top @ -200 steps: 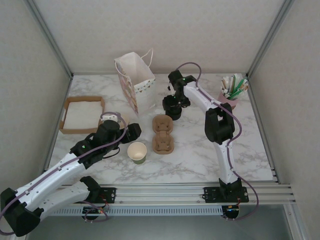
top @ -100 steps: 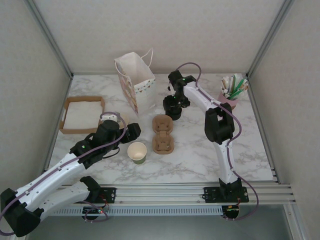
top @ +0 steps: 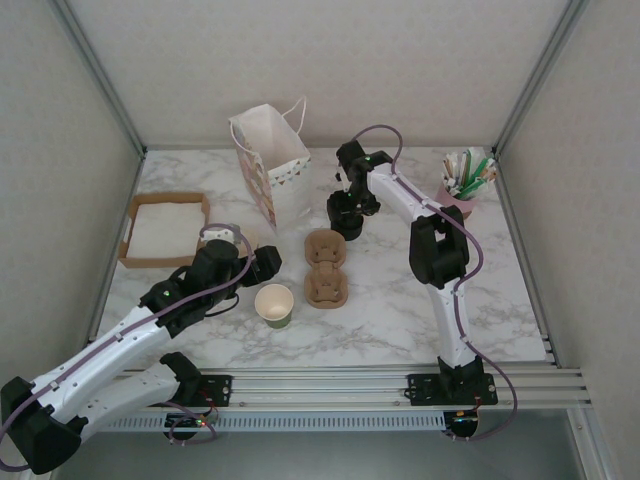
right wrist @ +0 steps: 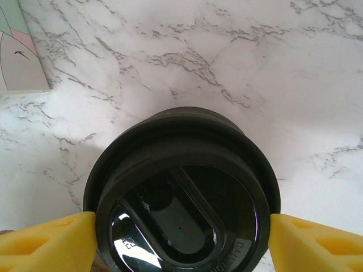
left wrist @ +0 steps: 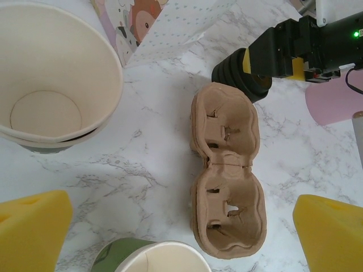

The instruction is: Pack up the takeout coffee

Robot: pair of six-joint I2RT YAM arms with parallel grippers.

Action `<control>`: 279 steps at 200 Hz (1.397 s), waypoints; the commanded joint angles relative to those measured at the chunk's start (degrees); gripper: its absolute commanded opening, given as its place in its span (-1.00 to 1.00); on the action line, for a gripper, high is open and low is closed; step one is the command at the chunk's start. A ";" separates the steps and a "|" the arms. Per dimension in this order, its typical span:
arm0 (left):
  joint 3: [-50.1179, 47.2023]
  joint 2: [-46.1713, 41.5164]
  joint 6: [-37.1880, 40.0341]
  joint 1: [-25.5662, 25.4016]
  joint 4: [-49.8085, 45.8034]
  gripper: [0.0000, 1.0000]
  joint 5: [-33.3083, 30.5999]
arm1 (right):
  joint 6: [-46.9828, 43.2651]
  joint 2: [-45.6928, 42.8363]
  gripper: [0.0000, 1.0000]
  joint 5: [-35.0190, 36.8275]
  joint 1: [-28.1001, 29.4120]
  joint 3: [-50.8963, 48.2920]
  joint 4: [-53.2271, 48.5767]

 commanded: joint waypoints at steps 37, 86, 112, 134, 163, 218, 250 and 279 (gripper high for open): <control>-0.33 -0.90 0.93 0.65 -0.61 0.99 0.11 | -0.43 1.58 0.65 -0.85 -0.71 0.34 -0.17; 0.25 -0.98 1.11 0.74 -1.12 0.99 0.04 | -0.38 1.58 0.61 -1.68 -0.63 0.15 0.19; 0.12 -0.94 1.11 0.78 -1.15 0.99 0.04 | -0.37 2.10 0.64 -1.91 -0.77 0.35 -0.02; 0.12 -0.89 1.11 0.82 -1.03 0.99 0.10 | -0.41 2.29 0.62 -2.15 -0.86 0.34 -0.01; 0.14 -0.98 1.19 0.82 -1.12 0.99 0.04 | -0.41 2.38 0.58 -2.46 -0.88 0.34 0.10; 0.03 -1.51 1.19 1.04 -1.56 0.99 -0.13 | -0.15 0.69 0.48 -1.67 -0.87 -0.16 -0.14; -0.03 -1.60 1.37 1.09 -1.44 0.99 -0.14 | 0.47 -1.39 0.44 -1.54 -1.17 -0.97 0.23; -0.11 -1.69 1.28 1.18 -1.27 0.99 0.19 | 1.06 -2.85 0.43 -2.72 -1.78 -2.78 1.14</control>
